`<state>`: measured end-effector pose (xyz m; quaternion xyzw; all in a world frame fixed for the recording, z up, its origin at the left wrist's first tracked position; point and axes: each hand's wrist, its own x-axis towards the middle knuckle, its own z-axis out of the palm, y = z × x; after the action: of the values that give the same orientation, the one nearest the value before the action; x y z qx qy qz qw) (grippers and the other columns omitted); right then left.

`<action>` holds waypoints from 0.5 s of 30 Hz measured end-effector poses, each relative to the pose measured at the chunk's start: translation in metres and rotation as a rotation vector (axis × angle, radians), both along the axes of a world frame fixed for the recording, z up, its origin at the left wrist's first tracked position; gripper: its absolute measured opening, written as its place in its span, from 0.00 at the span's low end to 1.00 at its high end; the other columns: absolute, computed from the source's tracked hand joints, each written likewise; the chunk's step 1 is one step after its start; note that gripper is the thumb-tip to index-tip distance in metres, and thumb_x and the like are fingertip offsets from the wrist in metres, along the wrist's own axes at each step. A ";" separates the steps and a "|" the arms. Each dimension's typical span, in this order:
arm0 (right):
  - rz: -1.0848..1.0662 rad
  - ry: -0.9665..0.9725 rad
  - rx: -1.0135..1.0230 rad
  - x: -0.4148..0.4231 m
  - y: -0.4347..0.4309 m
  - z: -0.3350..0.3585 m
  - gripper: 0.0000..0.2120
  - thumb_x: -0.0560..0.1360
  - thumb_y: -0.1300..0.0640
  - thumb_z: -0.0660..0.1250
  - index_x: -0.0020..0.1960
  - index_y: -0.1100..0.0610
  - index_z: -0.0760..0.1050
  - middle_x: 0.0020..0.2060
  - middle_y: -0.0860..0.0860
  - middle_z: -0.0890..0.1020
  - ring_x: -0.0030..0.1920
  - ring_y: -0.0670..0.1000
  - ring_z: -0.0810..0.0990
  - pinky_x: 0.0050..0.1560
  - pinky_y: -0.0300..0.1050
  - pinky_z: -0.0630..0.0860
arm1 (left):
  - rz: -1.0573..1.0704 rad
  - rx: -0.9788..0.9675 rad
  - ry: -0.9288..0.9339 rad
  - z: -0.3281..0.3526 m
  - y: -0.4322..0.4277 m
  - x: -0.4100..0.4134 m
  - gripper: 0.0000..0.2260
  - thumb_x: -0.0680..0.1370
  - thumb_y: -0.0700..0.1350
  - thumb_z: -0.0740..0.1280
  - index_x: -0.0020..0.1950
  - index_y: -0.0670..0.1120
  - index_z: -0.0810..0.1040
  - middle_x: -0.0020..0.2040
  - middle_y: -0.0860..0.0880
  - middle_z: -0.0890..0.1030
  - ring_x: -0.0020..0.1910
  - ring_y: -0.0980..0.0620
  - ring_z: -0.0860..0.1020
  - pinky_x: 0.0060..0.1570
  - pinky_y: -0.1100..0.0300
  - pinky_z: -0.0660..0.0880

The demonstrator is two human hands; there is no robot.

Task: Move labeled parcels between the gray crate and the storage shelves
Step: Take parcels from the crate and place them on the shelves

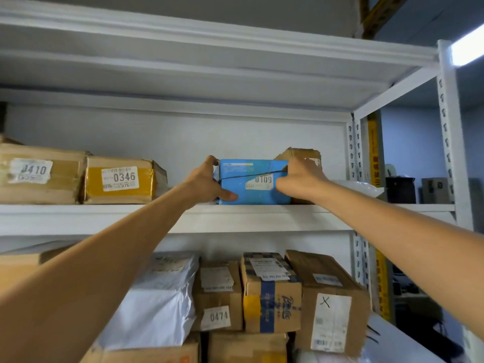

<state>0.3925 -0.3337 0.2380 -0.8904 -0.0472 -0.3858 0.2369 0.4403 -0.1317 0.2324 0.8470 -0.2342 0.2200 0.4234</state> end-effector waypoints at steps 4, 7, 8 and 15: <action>0.040 0.045 0.163 -0.008 0.011 0.000 0.20 0.67 0.58 0.69 0.58 0.56 0.72 0.49 0.52 0.79 0.42 0.49 0.75 0.36 0.40 0.72 | 0.012 -0.048 0.000 -0.002 0.004 -0.016 0.32 0.68 0.35 0.77 0.66 0.45 0.63 0.52 0.40 0.79 0.48 0.45 0.81 0.44 0.53 0.81; 0.024 -0.057 0.218 -0.014 0.006 0.000 0.14 0.69 0.56 0.68 0.53 0.59 0.75 0.46 0.53 0.80 0.39 0.49 0.75 0.39 0.44 0.76 | -0.021 -0.080 0.017 -0.002 0.014 -0.035 0.30 0.69 0.33 0.75 0.65 0.45 0.64 0.46 0.44 0.79 0.44 0.49 0.81 0.43 0.55 0.80; 0.053 -0.075 0.251 -0.018 0.006 0.000 0.15 0.69 0.53 0.68 0.52 0.60 0.75 0.46 0.54 0.80 0.40 0.49 0.76 0.43 0.47 0.78 | -0.025 -0.093 0.023 -0.003 0.017 -0.042 0.30 0.69 0.32 0.75 0.64 0.46 0.65 0.46 0.44 0.79 0.46 0.47 0.81 0.45 0.53 0.81; 0.354 0.007 0.607 -0.034 0.010 -0.010 0.25 0.65 0.33 0.65 0.45 0.54 0.75 0.45 0.56 0.83 0.44 0.57 0.83 0.50 0.60 0.81 | 0.039 -0.105 -0.053 -0.017 0.019 -0.071 0.34 0.66 0.33 0.78 0.65 0.48 0.66 0.52 0.39 0.78 0.50 0.44 0.79 0.51 0.50 0.78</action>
<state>0.3581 -0.3241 0.2283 -0.7587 -0.0830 -0.3322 0.5542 0.3692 -0.1129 0.2152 0.8220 -0.2170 0.2623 0.4565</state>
